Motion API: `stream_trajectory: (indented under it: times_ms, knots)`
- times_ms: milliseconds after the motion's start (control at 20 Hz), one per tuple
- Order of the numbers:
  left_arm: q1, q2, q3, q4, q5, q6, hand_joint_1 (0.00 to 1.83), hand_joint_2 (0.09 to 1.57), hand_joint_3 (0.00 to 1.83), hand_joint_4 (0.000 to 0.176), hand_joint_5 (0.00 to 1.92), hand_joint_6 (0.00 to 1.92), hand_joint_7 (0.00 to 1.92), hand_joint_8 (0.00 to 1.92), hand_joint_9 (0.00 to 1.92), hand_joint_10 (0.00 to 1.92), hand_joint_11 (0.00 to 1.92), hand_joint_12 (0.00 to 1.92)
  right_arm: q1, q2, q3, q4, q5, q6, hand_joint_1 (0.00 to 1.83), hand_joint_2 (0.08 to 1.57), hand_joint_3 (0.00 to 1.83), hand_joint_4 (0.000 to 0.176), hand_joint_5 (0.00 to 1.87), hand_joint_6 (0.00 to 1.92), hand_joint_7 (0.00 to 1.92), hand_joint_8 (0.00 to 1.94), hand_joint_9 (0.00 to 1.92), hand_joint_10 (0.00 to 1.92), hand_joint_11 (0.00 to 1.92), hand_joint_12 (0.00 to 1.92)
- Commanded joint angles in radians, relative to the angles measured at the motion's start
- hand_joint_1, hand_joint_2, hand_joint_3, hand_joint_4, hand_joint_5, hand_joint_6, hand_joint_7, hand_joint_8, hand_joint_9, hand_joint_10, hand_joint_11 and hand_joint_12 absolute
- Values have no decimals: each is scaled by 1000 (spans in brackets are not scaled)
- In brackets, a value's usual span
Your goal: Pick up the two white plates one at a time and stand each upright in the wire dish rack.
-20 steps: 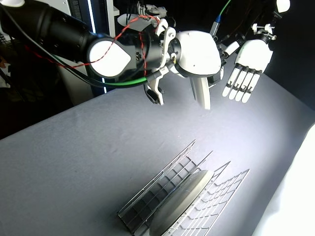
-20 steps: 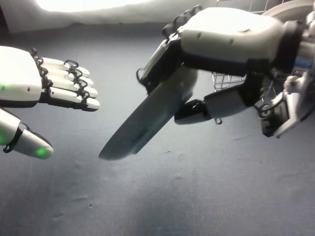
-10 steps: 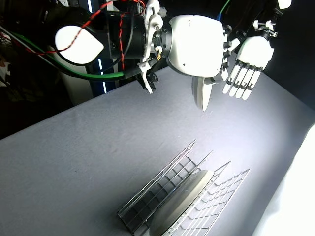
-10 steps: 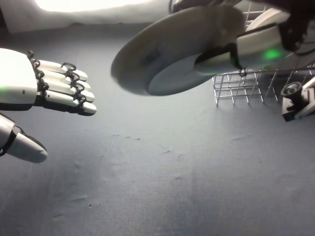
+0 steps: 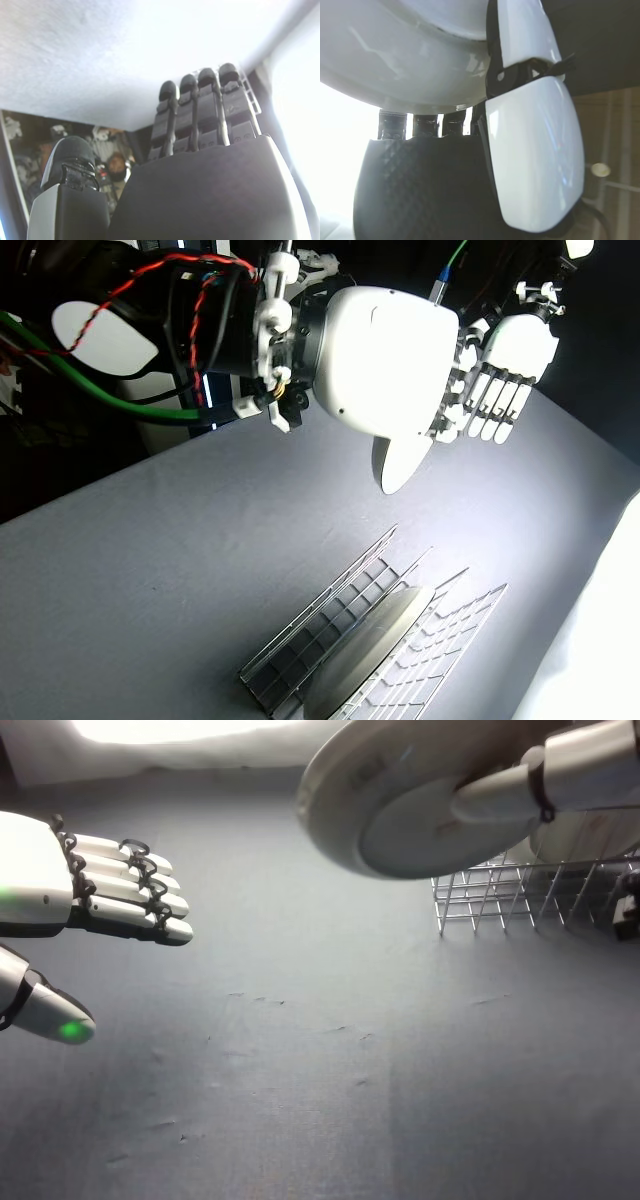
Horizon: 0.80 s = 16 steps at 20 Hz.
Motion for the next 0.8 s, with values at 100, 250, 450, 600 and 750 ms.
stream_trajectory:
  times_ms: [100,250,450,600,750]
  knots:
    - [-10,12,2,-64,-33,-13,0,1140,0,0,125,0,85,0,44,0,0,39,14,8,38,18,136,23,1229,1105,0,16,984,1025,1041,854,1100,165,825,901]
    - [-10,12,1,-64,-38,-13,0,1135,0,0,125,2,88,2,47,2,3,37,-11,8,77,18,136,21,1225,1107,0,23,983,1014,1035,876,1157,56,809,956]
    - [-15,11,-4,-64,-41,-18,0,1143,0,0,115,6,92,4,52,4,8,42,-75,8,114,18,153,20,1229,1096,0,24,1000,977,1060,842,1178,43,819,961]
    - [-19,11,-6,-63,-49,-20,0,1137,0,0,120,7,96,5,53,4,12,46,-124,8,141,17,174,19,1229,1097,0,25,1010,971,1050,848,1174,38,813,962]
    - [-19,11,-8,-63,-51,-21,0,1147,3,0,124,6,95,3,56,4,9,48,-162,6,169,17,188,18,1371,1095,3,0,988,977,1054,814,908,1108,810,995]
